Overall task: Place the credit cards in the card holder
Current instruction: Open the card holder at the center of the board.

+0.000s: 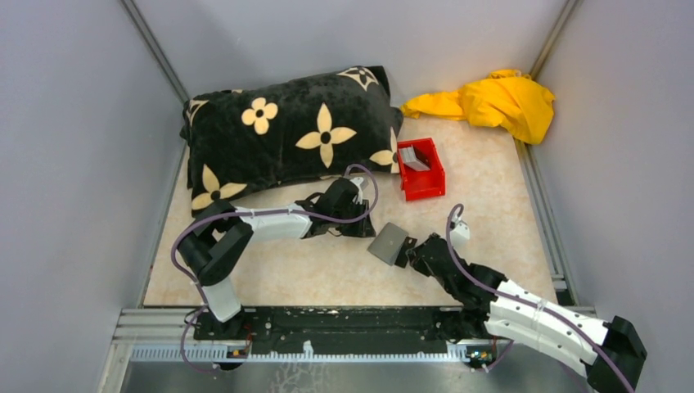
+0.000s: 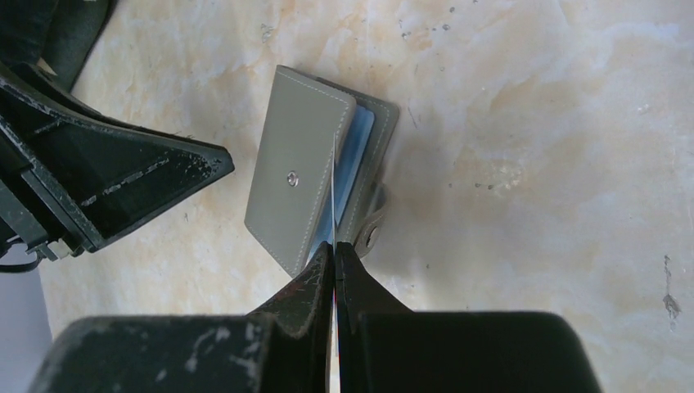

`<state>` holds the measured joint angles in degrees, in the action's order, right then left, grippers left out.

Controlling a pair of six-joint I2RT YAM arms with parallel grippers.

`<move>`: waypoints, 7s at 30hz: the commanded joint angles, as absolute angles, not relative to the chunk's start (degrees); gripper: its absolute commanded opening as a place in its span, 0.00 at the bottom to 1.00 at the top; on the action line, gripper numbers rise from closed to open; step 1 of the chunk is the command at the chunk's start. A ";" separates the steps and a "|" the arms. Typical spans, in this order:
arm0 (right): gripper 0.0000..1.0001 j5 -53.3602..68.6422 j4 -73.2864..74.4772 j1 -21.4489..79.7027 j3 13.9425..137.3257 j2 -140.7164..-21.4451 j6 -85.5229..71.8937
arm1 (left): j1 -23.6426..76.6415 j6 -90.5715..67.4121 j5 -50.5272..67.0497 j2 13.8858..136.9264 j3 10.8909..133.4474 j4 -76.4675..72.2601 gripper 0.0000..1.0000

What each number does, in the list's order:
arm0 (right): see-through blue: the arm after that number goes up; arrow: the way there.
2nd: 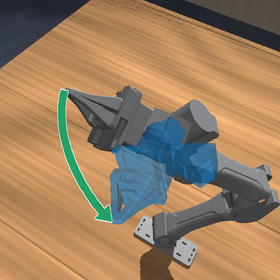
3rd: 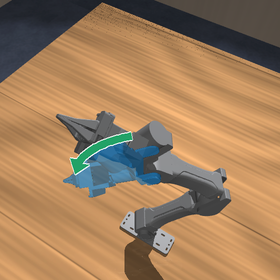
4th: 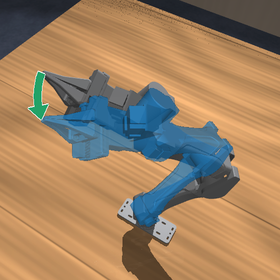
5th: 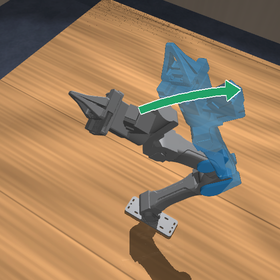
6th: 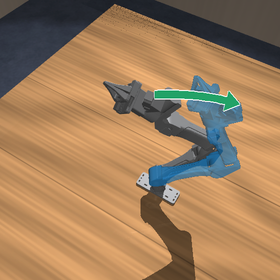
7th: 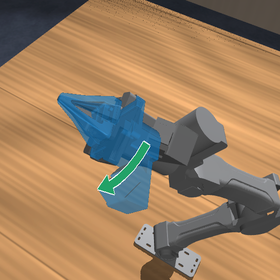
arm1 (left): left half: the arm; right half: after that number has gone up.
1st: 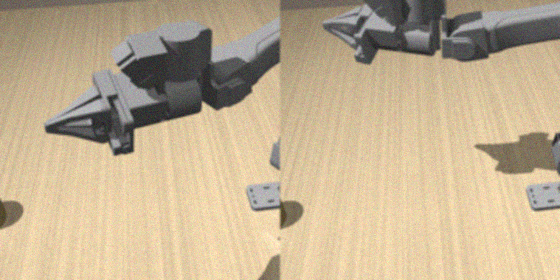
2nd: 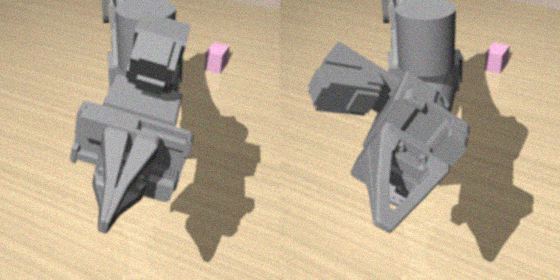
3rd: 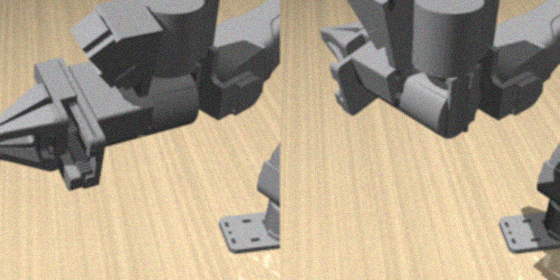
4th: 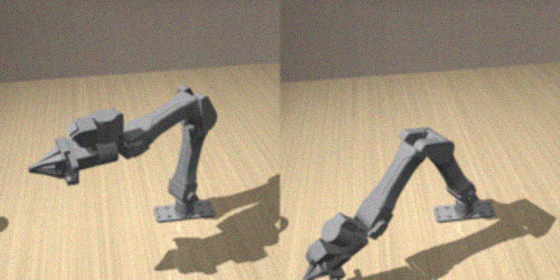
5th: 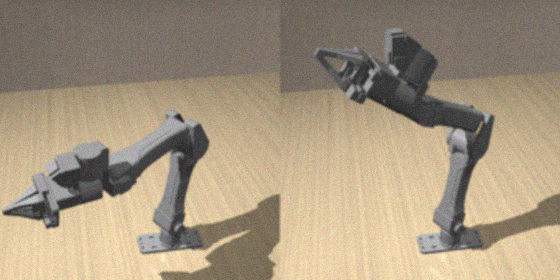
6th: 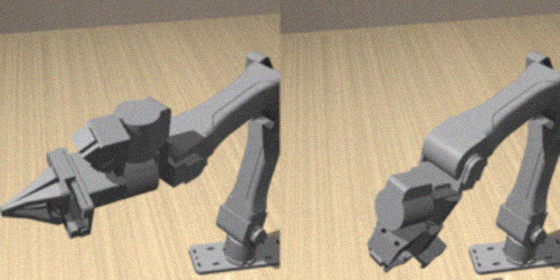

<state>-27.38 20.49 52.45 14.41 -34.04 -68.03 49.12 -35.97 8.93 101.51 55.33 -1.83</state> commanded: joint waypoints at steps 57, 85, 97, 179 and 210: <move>0.00 -19.53 -4.45 45.13 3.25 -40.63 -75.47 | 51.09 -39.95 13.73 102.09 45.50 -8.97 0.31; 0.00 -13.22 -24.42 44.47 12.61 -58.22 -63.22 | 47.56 -43.42 -3.68 86.71 36.02 -4.50 0.39; 0.00 -10.04 -26.49 44.56 19.63 -64.10 -58.95 | 47.33 -43.52 -1.33 90.72 35.78 -4.17 0.26; 0.00 -11.15 -26.72 60.12 38.76 -86.59 -45.53 | 47.28 -52.20 -14.74 81.19 33.66 24.71 0.30; 0.00 -12.57 -26.12 60.14 36.92 -82.65 -44.44 | 46.43 -45.77 -2.23 106.43 35.87 6.01 0.27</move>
<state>-20.56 -21.78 58.17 35.97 -84.99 -42.52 45.69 -49.89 -10.31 94.61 40.07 -6.35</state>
